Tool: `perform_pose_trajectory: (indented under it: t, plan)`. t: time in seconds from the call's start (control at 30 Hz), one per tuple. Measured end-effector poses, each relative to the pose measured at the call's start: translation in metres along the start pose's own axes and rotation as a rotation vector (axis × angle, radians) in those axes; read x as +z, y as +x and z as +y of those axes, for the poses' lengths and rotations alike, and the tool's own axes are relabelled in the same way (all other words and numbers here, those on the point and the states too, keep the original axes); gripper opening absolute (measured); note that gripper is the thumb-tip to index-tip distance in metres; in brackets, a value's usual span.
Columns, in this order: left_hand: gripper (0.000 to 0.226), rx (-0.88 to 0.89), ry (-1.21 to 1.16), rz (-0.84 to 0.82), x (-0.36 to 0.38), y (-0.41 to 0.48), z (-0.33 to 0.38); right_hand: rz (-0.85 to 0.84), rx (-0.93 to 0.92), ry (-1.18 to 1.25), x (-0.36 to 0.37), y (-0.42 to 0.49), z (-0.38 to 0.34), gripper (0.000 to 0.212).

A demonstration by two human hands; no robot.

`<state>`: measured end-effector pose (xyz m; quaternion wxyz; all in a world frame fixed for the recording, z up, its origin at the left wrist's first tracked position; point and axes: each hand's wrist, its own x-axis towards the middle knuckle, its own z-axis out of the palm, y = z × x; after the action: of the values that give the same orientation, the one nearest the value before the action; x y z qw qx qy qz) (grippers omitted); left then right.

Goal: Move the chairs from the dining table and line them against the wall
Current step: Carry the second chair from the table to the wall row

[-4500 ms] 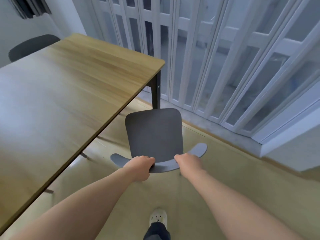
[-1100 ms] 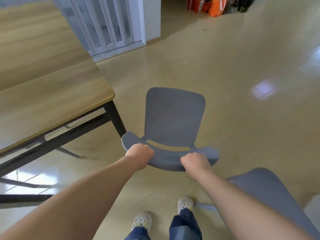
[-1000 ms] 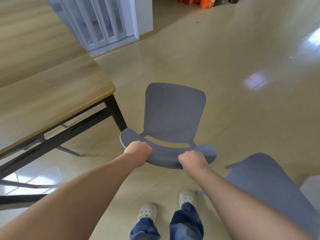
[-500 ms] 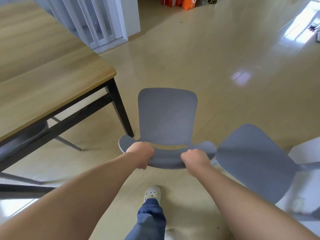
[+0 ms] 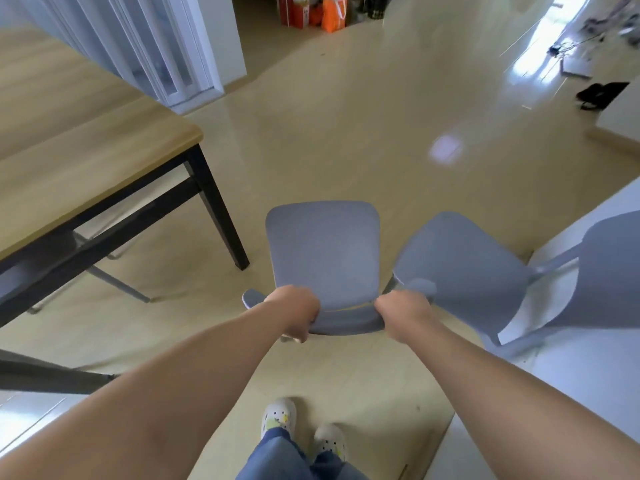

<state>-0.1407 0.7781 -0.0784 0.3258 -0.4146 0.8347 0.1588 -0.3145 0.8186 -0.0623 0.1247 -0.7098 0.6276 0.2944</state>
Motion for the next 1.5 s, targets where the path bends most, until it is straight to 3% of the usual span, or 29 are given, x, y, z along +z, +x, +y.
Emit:
perform_pose_trajectory:
  t: [0.13, 0.23, 0.3, 0.47, 0.57, 0.6, 0.7, 0.8, 0.93, 1.03, 1.2, 1.3, 1.43, 1.5]
  plan:
    - [0.024, -0.040, -0.075, 0.082, -0.005, -0.006, 0.008, -0.037, 0.126, 0.174, 0.001, -0.009, 0.005, 0.035]
    - [0.035, -0.128, -0.132, 0.213, -0.005, -0.013, 0.006, 0.100, 0.232, 0.475, -0.005, -0.009, -0.003, 0.017]
    - [0.037, -0.168, -0.179, 0.285, -0.008, -0.015, -0.002, 0.218, 0.254, 0.550, -0.012, -0.003, -0.011, 0.014]
    - [0.045, -0.163, -0.277, 0.279, -0.027, -0.013, -0.024, 0.298, 0.295, 0.777, -0.015, 0.008, -0.040, 0.029]
    - [0.050, -0.131, -0.326, 0.268, -0.025, -0.017, -0.027, 0.572, 0.566, 1.051, -0.018, 0.009, -0.060, 0.028]
    - [0.049, -0.112, -0.347, 0.274, -0.024, -0.018, -0.030, 0.587, 0.658, 1.146, -0.023, 0.013, -0.066, 0.030]
    - [0.048, -0.066, -0.424, 0.250, -0.025, -0.019, -0.037, 0.370, 0.761, 1.451, -0.034, 0.028, -0.076, 0.045]
    - [0.047, -0.041, -0.444, 0.254, -0.034, -0.014, -0.050, 0.162, 0.787, 1.940, -0.038, 0.042, -0.090, 0.030]
    - [0.041, -0.004, -0.467, 0.238, -0.043, -0.006, -0.057, 0.140, 0.810, 2.267, -0.035, 0.052, -0.087, 0.029]
    - [0.031, -0.008, -0.569, 0.250, -0.040, 0.000, -0.057, 0.192, 0.810, 2.279, -0.038, 0.051, -0.081, 0.013]
    - [0.033, -0.013, -0.647, 0.245, -0.037, -0.003, -0.039, 0.267, 0.839, 2.223, -0.022, 0.034, -0.056, 0.032]
    - [0.023, 0.008, -0.642, 0.218, -0.038, -0.006, -0.018, 0.314, 0.928, 2.180, 0.001, 0.010, -0.031, 0.040]
    - [0.035, 0.021, -0.646, 0.171, -0.035, -0.006, 0.018, 0.342, 1.060, 2.170, 0.026, -0.027, 0.000, 0.012]
    - [0.035, 0.042, -0.637, 0.163, -0.035, -0.007, 0.042, 0.307, 1.141, 2.044, 0.040, -0.047, 0.015, 0.014]
